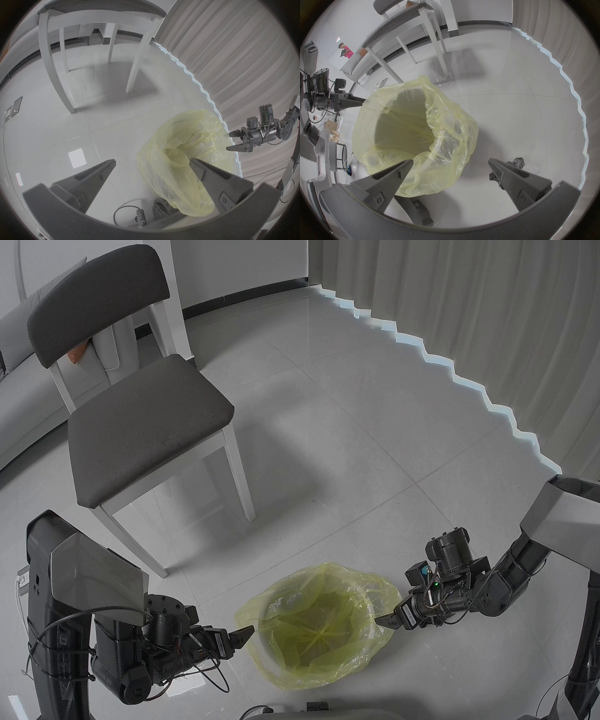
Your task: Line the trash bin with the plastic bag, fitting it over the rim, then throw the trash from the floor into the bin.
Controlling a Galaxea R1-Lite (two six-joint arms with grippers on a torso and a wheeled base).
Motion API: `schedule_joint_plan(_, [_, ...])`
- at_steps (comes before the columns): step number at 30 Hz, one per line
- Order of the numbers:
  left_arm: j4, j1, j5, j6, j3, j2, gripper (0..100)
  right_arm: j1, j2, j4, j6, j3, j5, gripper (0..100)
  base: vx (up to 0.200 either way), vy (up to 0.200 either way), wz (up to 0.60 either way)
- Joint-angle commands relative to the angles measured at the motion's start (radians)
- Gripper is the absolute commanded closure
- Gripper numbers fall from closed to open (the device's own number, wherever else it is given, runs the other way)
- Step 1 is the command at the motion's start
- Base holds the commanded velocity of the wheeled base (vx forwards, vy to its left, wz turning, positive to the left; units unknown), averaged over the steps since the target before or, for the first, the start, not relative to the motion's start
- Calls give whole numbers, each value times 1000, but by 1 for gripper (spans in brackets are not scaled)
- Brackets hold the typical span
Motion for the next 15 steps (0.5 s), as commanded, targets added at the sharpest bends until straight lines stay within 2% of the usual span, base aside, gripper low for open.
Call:
schedule_joint_plan(1, [-18,-1,0,-2,7,-5,0,-11,21,-1,1,-2,1,0,0,0,0])
schedule_joint_plan(15, [-18,-10,14,37,11,4,0,-14,68,-2,-3,-35,0,0,0,0,0])
